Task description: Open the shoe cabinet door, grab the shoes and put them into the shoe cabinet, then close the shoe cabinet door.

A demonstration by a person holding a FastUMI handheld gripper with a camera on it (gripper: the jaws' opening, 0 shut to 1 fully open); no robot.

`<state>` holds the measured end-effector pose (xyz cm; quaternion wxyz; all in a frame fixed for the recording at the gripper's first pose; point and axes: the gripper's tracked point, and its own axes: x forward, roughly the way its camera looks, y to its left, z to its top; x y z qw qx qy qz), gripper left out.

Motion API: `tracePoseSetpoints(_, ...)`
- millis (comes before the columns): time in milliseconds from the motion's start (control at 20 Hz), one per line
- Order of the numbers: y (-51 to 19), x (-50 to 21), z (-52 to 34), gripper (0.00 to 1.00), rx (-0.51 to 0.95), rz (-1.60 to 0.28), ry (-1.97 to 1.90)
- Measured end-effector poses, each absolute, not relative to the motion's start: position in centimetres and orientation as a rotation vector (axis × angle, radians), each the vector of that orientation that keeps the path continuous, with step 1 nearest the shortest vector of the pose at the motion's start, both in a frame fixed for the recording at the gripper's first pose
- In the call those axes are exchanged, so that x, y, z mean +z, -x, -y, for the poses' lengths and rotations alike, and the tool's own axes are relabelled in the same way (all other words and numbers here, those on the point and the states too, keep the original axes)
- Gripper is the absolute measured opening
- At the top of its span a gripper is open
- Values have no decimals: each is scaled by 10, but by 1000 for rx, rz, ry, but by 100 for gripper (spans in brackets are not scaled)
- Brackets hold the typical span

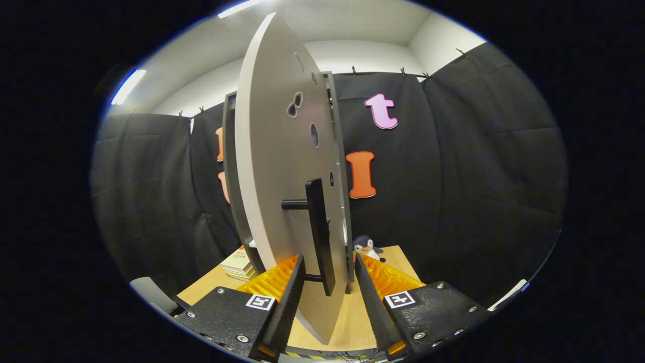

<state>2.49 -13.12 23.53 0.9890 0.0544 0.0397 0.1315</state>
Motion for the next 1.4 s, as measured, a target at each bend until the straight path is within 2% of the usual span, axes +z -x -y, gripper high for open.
tracePoseSetpoints(750,-41,226,55,68,466,-136,-106)
tracePoseSetpoints(1050,-44,226,50,70,505,-128,-54)
tracePoseSetpoints(1250,-46,222,46,75,534,-127,-38)
tracePoseSetpoints(1400,-48,224,49,77,507,-117,12)
